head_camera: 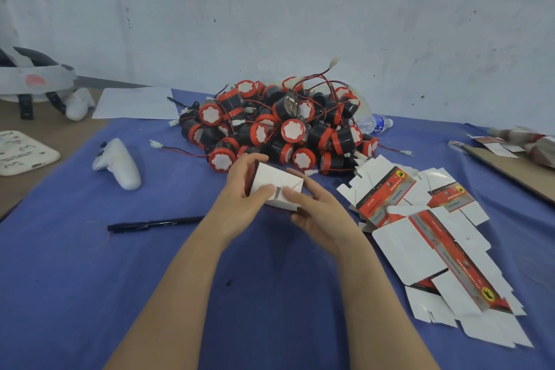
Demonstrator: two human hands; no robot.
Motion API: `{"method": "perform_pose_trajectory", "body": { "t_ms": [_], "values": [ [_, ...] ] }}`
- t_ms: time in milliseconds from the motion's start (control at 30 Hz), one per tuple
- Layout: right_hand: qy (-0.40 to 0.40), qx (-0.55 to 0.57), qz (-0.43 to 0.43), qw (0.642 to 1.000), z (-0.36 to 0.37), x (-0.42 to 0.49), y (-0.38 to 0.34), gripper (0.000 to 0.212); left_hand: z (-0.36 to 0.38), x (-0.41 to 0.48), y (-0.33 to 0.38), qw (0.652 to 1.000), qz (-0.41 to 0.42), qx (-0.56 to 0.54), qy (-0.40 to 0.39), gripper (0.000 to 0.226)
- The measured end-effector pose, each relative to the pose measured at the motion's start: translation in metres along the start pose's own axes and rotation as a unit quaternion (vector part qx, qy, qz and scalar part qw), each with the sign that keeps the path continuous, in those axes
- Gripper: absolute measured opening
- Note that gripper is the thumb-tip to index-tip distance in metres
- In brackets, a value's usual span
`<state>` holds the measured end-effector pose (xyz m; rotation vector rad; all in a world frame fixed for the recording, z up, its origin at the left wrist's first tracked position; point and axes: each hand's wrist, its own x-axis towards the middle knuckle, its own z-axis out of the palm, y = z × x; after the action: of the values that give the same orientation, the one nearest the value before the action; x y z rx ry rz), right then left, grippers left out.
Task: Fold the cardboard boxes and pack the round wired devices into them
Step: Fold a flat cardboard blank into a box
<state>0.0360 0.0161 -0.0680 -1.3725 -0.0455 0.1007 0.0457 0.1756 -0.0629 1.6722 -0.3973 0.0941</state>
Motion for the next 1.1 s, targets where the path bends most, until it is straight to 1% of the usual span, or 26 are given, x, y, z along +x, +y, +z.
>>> {"method": "perform_pose_trajectory", "body": {
  "t_ms": [67,133,267,367,500,600,700,733,833,900,933,1000,1100],
  "values": [
    [0.012,-0.044,-0.027,0.999,0.001,0.002,0.002,0.035,-0.002,0.001,-0.002,1.0,-0.017,0.004,-0.009,0.047],
    [0.028,-0.083,-0.058,0.994,0.001,0.002,0.003,0.033,-0.002,0.001,-0.004,0.999,-0.03,0.003,-0.021,0.049],
    [0.04,-0.157,-0.092,0.982,0.005,0.005,0.005,0.038,0.0,0.003,-0.006,0.999,-0.033,-0.015,0.01,0.048],
    [0.054,-0.171,-0.103,0.978,0.008,0.007,0.006,0.037,0.004,0.004,-0.007,0.999,-0.029,-0.025,0.025,0.05],
    [0.071,-0.151,-0.106,0.98,0.008,0.006,0.007,0.037,0.011,0.005,-0.008,0.998,-0.01,-0.031,0.048,0.051],
    [0.024,-0.096,-0.091,0.991,0.01,0.006,0.006,0.045,0.011,0.006,-0.008,0.995,-0.003,-0.047,0.09,0.049],
    [-0.038,-0.052,-0.09,0.994,0.01,0.006,0.004,0.06,0.008,0.007,-0.007,0.986,0.0,-0.094,0.137,0.048],
    [-0.055,-0.046,-0.092,0.993,0.009,0.005,0.002,0.062,0.007,0.007,-0.008,0.982,0.002,-0.111,0.153,0.048],
    [-0.094,-0.065,-0.093,0.989,0.008,0.001,-0.001,0.058,0.003,0.01,-0.01,0.97,0.0,-0.147,0.193,0.049],
    [-0.101,-0.097,-0.09,0.986,0.01,0.0,-0.001,0.052,0.002,0.011,-0.012,0.964,-0.009,-0.173,0.201,0.047],
    [-0.092,-0.106,-0.091,0.986,0.012,0.001,0.0,0.045,0.002,0.012,-0.012,0.963,-0.013,-0.183,0.2,0.047],
    [-0.049,-0.12,-0.1,0.986,0.016,0.002,0.001,0.03,0.004,0.012,-0.012,0.964,-0.01,-0.187,0.189,0.048],
    [0.032,-0.206,-0.152,0.966,0.018,0.003,0.003,0.024,0.005,0.01,-0.012,0.973,0.002,-0.158,0.17,0.05]
  ]
}}
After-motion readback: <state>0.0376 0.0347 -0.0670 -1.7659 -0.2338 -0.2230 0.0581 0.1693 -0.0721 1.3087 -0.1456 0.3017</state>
